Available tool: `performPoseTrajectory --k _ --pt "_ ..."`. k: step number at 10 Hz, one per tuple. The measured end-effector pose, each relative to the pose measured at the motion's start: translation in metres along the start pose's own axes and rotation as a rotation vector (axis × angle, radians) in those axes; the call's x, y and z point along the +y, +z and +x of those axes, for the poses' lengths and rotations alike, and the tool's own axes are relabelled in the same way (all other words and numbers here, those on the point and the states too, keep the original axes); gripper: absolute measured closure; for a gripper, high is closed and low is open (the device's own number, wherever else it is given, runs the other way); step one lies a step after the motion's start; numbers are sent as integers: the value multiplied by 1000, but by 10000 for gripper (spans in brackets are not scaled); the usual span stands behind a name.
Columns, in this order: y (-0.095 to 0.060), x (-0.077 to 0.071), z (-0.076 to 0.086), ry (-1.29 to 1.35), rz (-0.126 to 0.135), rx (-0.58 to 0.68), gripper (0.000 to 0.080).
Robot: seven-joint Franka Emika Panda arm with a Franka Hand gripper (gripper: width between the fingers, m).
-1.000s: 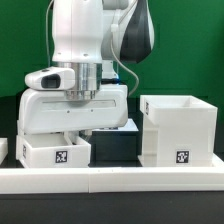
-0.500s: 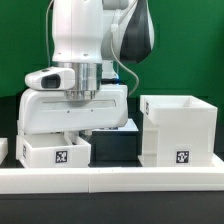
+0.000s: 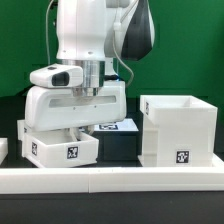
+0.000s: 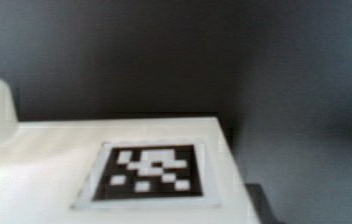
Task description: Assemble drawer
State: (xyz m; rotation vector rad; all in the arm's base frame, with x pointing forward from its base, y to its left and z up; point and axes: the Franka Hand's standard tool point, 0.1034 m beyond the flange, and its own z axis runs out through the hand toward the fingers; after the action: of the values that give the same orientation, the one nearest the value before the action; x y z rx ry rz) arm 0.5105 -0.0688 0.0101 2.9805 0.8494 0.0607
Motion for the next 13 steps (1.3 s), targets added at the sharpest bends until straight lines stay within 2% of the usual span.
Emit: performPoseTrajectory --k 2,4,6,11,13 --pt "0 -1 0 -137 -3 -6 758" --pt "-3 -8 5 -326 -10 -17 758" --pt "-8 -7 3 -446 -1 -30 758" --pt "-6 -4 -1 -733 -2 -46 758" --pt "-11 -4 9 -906 7 -68 758"
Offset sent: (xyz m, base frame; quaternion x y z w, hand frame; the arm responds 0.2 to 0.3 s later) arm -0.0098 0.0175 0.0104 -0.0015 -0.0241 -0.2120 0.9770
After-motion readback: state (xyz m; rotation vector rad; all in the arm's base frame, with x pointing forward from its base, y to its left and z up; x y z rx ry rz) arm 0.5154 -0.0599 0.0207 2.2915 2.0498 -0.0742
